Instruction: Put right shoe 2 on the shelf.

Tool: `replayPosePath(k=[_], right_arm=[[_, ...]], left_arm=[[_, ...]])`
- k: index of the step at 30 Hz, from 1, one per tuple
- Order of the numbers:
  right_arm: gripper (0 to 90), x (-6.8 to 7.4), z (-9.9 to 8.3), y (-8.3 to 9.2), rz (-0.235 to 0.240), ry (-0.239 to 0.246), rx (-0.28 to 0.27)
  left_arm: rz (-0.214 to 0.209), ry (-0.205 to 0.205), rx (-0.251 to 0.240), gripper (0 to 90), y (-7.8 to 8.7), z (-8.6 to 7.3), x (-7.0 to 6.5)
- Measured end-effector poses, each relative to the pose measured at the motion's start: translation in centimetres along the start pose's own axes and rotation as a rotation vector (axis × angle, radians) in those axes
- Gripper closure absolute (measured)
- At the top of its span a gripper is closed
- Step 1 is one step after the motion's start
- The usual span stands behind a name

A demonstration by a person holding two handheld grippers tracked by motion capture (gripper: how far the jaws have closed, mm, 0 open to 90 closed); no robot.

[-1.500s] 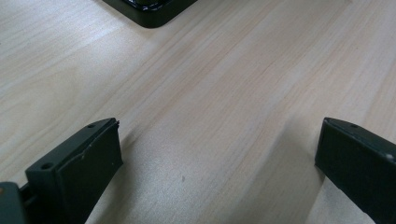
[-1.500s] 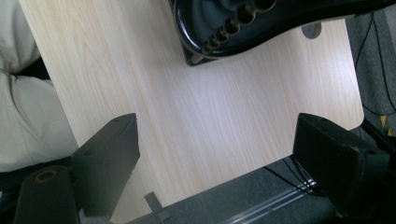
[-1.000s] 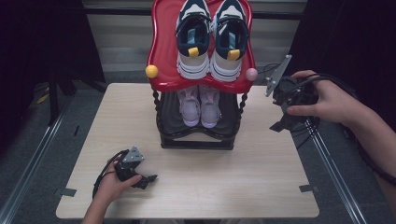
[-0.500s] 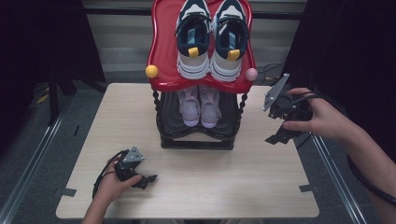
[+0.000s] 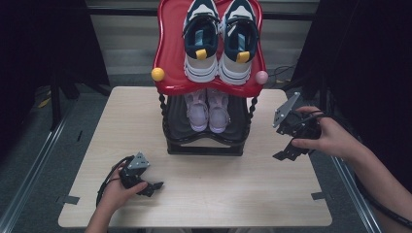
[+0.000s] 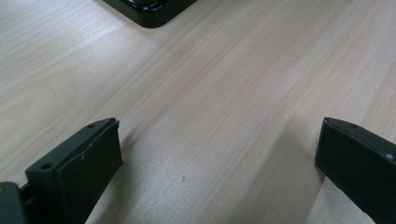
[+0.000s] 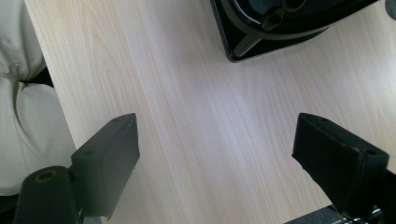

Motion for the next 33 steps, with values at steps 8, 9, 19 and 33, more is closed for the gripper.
replayPosePath(k=[8, 9, 19, 33], right_arm=[[14.1, 0.3, -0.7, -1.4, 0.008, -0.022, -0.011], [14.1, 0.3, -0.8, -1.7, 0.007, -0.023, -0.017], [14.1, 1.2, -1.7, -4.1, 0.037, -0.038, -0.015], [14.1, 2.0, -2.4, -7.3, 0.063, -0.042, -0.024]], left_arm=[[0.0, 0.0, -0.001, 0.0, 0.0, 0.0, 0.0], [0.001, 0.0, -0.001, 0.0, 0.0, 0.0, 0.0], [0.0, -0.001, 0.002, 0.0, 0.0, 0.0, 0.0], [0.0, -0.009, 0.006, 0.0, 0.0, -0.1, 0.1]])
Point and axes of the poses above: each handheld gripper's, and its own axes: y roughly backward along the jaws, z roughly out of its top, x roughly to its left, the point moved 10 cm from there along -y, roughly forward along the jaws
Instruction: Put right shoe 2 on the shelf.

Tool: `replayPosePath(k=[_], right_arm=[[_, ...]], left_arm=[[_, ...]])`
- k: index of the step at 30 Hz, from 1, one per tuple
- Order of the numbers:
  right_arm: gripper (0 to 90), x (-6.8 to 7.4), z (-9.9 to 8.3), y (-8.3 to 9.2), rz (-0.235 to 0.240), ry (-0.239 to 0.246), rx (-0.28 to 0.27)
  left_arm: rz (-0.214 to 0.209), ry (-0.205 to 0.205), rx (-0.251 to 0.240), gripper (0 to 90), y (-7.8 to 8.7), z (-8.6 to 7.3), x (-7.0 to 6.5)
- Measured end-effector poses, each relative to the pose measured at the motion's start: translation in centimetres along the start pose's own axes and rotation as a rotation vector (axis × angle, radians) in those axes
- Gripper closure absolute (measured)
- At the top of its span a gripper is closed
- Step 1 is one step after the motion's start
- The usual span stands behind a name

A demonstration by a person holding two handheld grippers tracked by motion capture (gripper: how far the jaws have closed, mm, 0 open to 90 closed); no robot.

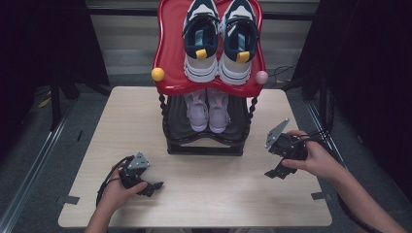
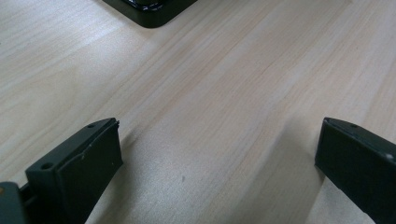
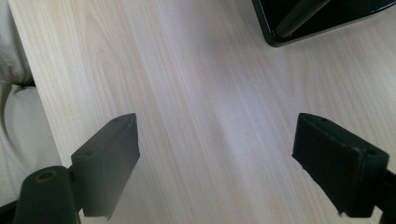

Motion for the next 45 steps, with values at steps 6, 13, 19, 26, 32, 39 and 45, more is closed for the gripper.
replayPosePath(k=[6, 13, 19, 26, 32, 39, 45], right_arm=[[14.1, 0.1, -0.3, -1.1, 0.004, 0.011, -0.002], [14.1, 0.5, -0.7, -2.2, 0.018, -0.014, -0.005], [14.1, 0.7, -1.2, -3.3, 0.027, -0.035, -0.023], [14.1, 1.0, -1.7, -4.5, 0.036, -0.04, -0.042], [14.1, 1.2, -1.9, -5.4, 0.043, -0.039, -0.067], [14.1, 1.5, -2.1, -6.6, 0.053, -0.048, -0.083], [14.1, 1.7, -2.2, -7.1, 0.052, -0.059, -0.116]], left_arm=[[0.0, 0.0, 0.0, 0.0, 0.0, 0.0, 0.0], [0.0, 0.0, 0.0, 0.0, 0.0, 0.0, 0.0], [0.0, 0.0, 0.0, 0.0, 0.0, 0.0, 0.0], [0.0, 0.0, 0.002, 0.0, 0.0, 0.0, 0.0], [-0.001, 0.001, 0.0, 0.0, 0.0, 0.0, 0.0], [-0.002, 0.002, 0.0, 0.0, 0.0, 0.0, 0.0], [-0.001, 0.004, -0.003, 0.0, 0.0, 0.0, 0.0]])
Point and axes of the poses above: each handheld gripper's, and its own axes: y roughly backward along the jaws, z roughly out of its top, x roughly to its left, the point moved 10 cm from there along -y, roughly forward along the jaws
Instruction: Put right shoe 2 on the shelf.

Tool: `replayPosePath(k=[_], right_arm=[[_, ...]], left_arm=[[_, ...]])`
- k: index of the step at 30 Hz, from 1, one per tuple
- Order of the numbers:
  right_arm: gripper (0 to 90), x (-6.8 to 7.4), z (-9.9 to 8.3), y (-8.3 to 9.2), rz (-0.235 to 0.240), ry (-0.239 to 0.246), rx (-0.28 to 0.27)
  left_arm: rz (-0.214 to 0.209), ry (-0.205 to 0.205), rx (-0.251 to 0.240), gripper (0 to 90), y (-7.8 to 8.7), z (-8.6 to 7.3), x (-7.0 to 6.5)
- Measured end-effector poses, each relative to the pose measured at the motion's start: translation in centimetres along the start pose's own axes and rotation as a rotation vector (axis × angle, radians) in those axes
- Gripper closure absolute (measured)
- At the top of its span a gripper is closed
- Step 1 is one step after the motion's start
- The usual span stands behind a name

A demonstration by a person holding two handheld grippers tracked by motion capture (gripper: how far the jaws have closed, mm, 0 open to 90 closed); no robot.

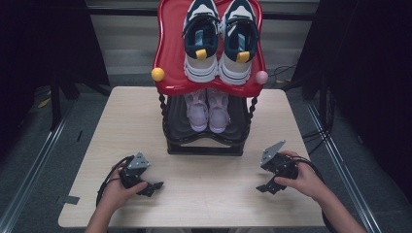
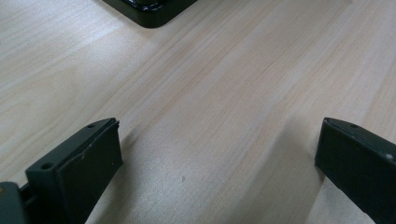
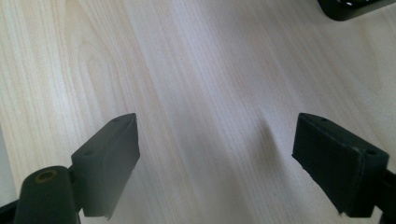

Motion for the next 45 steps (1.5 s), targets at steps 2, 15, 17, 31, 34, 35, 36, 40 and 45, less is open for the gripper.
replayPosePath(k=[2, 15, 17, 31, 34, 35, 36, 40, 45], right_arm=[[14.1, 0.0, 0.0, -0.2, -0.002, 0.011, -0.019], [14.1, -0.4, -0.9, -1.5, -0.012, -0.008, -0.095], [14.1, -0.4, -1.0, -1.6, -0.011, -0.018, -0.11], [13.8, -0.4, -1.4, -2.2, -0.031, -0.026, -0.19], [13.8, -0.4, -1.5, -2.3, -0.052, -0.022, -0.221], [13.6, -0.5, -1.5, -2.3, -0.059, -0.014, -0.227], [13.3, -0.4, -1.5, -2.4, -0.065, -0.022, -0.245], [13.1, -0.4, -1.6, -2.4, -0.072, -0.036, -0.296], [12.9, -0.4, -1.7, -2.4, -0.08, -0.044, -0.33]], left_arm=[[0.0, 0.001, -0.001, 0.0, 0.0, 0.0, 0.0], [0.0, 0.002, -0.001, 0.0, 0.0, 0.0, 0.0], [0.001, 0.001, -0.001, 0.0, 0.0, 0.0, 0.0], [0.001, 0.001, -0.001, 0.0, 0.0, 0.0, 0.0], [0.001, 0.0, -0.001, 0.0, 0.0, 0.0, 0.0], [0.001, 0.001, -0.001, 0.0, 0.0, 0.0, 0.0], [0.001, 0.001, -0.001, 0.0, 0.0, 0.0, 0.0], [0.001, 0.0, 0.0, 0.0, 0.0, 0.0, 0.0], [0.0, 0.002, -0.001, 0.0, 0.0, 0.0, 0.0]])
Point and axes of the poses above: each handheld gripper's, and its own axes: y roughly backward along the jaws, z roughly out of its top, x roughly to its left, the point moved 10 cm from there along -y, roughly forward along the jaws
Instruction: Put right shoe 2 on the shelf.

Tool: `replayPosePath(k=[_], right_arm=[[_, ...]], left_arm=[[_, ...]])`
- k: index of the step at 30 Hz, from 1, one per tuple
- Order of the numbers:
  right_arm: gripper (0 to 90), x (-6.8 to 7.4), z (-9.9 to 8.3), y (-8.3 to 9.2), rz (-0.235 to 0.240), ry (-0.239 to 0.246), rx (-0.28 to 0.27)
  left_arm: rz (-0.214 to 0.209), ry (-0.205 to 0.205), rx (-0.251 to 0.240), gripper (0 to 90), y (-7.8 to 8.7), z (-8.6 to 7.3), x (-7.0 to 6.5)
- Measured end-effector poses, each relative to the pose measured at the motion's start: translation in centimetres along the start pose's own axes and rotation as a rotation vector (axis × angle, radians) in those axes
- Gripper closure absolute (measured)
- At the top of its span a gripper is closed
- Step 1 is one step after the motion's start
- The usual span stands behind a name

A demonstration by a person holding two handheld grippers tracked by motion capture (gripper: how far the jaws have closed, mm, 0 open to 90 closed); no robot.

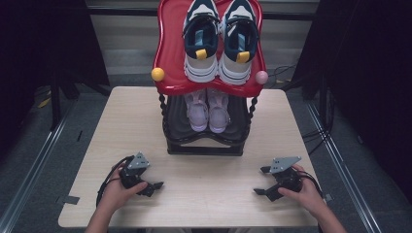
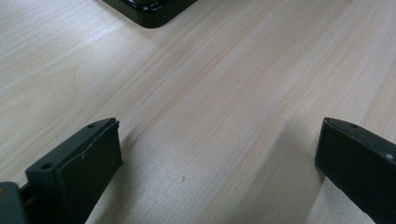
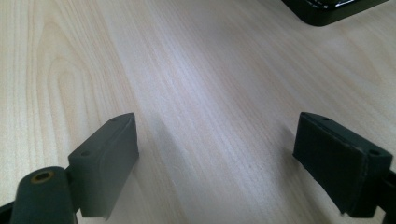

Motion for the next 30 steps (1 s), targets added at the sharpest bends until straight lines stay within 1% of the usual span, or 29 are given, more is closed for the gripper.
replayPosePath(k=[3, 10, 30], right_arm=[[12.7, -0.02, -0.04, -0.03, -0.006, -0.007, -0.027], [12.5, -0.05, -0.05, -0.07, -0.016, -0.016, -0.049], [12.0, -0.12, -0.04, -0.11, -0.029, -0.021, -0.047]], left_arm=[[0.0, 0.0, 0.0, 0.0, 0.0, 0.0, 0.0], [0.001, -0.002, 0.0, 0.0, 0.0, 0.0, 0.01], [-0.004, 0.0, 0.0, 0.0, -0.01, 0.0, -0.05]])
Point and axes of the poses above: each handheld gripper's, and its own axes: y roughly backward along the jaws, z roughly out of its top, x roughly to its left, the point moved 10 cm from there along -y, roughly forward along the jaws
